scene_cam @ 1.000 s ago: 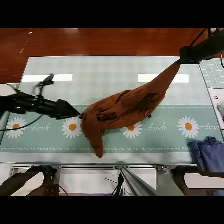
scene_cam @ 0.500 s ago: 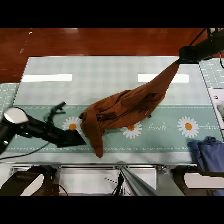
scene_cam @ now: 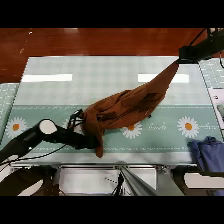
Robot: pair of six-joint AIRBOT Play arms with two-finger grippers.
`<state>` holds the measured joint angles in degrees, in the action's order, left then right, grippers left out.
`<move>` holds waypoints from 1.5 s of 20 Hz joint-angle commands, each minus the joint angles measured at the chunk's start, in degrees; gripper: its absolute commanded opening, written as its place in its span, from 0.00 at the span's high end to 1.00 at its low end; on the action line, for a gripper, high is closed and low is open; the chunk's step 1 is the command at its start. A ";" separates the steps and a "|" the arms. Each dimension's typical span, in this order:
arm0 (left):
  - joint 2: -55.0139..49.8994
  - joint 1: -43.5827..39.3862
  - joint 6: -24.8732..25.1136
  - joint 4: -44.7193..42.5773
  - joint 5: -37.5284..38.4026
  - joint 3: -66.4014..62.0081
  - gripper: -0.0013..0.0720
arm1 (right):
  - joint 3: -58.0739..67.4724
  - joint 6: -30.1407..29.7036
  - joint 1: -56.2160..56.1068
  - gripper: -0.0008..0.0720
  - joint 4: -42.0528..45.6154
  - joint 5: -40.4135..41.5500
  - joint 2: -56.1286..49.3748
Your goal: Fold the shirts.
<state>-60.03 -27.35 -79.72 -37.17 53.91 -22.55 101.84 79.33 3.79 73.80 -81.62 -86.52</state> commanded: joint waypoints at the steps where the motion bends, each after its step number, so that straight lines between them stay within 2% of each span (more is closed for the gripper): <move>1: -6.34 -4.81 3.21 6.43 -3.76 0.20 0.54 | 0.04 0.02 -0.02 0.95 0.00 0.37 -0.04; 2: -7.37 -5.22 3.28 7.13 -2.95 0.13 0.86 | 0.04 0.02 -0.02 0.95 0.02 0.35 -0.04; 3: -7.56 -5.09 4.11 7.23 -1.09 -0.20 0.94 | 0.04 0.02 -0.02 0.95 0.02 0.33 -0.04; 7: -1.97 -2.82 6.14 7.21 9.97 -5.86 0.94 | 0.04 0.02 0.02 0.95 0.02 0.17 -0.04; 11: 14.29 3.91 1.57 7.17 16.55 -20.94 0.94 | 0.07 0.00 0.02 0.95 0.02 1.46 2.25; 13: 21.86 11.76 -0.83 7.13 19.28 -32.11 0.94 | 0.11 0.00 0.04 0.95 0.09 4.79 6.08; 15: 27.17 22.47 -1.16 5.73 20.28 -45.16 0.94 | 1.16 0.07 0.17 0.95 1.09 9.27 11.02; 18: 30.23 38.10 -2.69 -4.72 20.52 -62.10 0.94 | 4.02 0.87 1.18 0.95 2.19 20.65 19.98; 20: 30.32 46.84 -3.10 -12.48 24.70 -68.83 0.94 | 5.51 1.77 2.27 0.95 3.69 28.65 25.99; 22: 30.36 53.18 -3.10 -14.05 30.88 -69.94 0.94 | 5.77 2.01 3.48 0.95 6.40 33.05 31.30; 26: 30.29 56.72 -3.08 -14.08 39.69 -68.46 0.94 | 5.77 4.00 4.02 0.95 15.19 28.83 37.24; 30: 30.34 56.72 -3.10 -14.60 46.27 -63.69 0.94 | 5.75 2.45 2.69 0.95 15.21 17.62 37.09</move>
<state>-29.78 28.23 -82.76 -50.52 94.00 -88.47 107.48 82.54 7.25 87.07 -57.63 -50.50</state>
